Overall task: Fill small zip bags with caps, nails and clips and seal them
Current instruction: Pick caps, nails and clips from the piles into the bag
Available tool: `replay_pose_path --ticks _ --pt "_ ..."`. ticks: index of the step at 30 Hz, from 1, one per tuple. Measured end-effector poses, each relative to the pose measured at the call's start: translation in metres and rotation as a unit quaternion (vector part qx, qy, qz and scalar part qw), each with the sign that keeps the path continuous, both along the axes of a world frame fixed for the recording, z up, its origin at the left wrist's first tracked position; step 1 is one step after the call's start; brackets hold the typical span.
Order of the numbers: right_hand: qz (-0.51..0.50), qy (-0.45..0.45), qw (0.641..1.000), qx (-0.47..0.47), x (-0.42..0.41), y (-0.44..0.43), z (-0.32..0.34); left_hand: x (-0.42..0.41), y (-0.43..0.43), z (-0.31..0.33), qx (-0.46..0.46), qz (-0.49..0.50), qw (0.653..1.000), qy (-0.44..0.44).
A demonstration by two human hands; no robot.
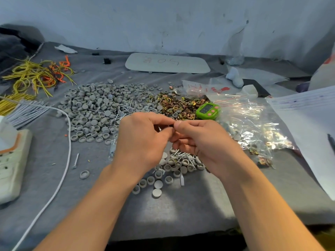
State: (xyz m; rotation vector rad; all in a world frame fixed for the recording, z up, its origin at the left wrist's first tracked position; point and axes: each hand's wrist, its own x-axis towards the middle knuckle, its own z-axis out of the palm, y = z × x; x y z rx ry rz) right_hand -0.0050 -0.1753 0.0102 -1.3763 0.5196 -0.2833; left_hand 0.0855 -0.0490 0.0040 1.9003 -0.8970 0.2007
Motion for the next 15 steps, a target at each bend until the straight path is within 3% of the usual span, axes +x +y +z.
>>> replay_pose_path --ticks 6,12,15 --pt "-0.028 -0.048 0.998 0.038 0.001 0.005 -0.001 -0.002 0.001 0.003 -0.045 -0.003 0.999 -0.002" --pt "-0.026 -0.061 0.997 -0.04 -0.005 -0.001 0.003 0.006 0.0 0.004 -0.061 -0.057 0.986 0.142" --pt "-0.008 -0.069 0.993 -0.1 -0.004 0.003 0.006 0.01 0.003 0.004 -0.069 -0.047 0.988 0.132"
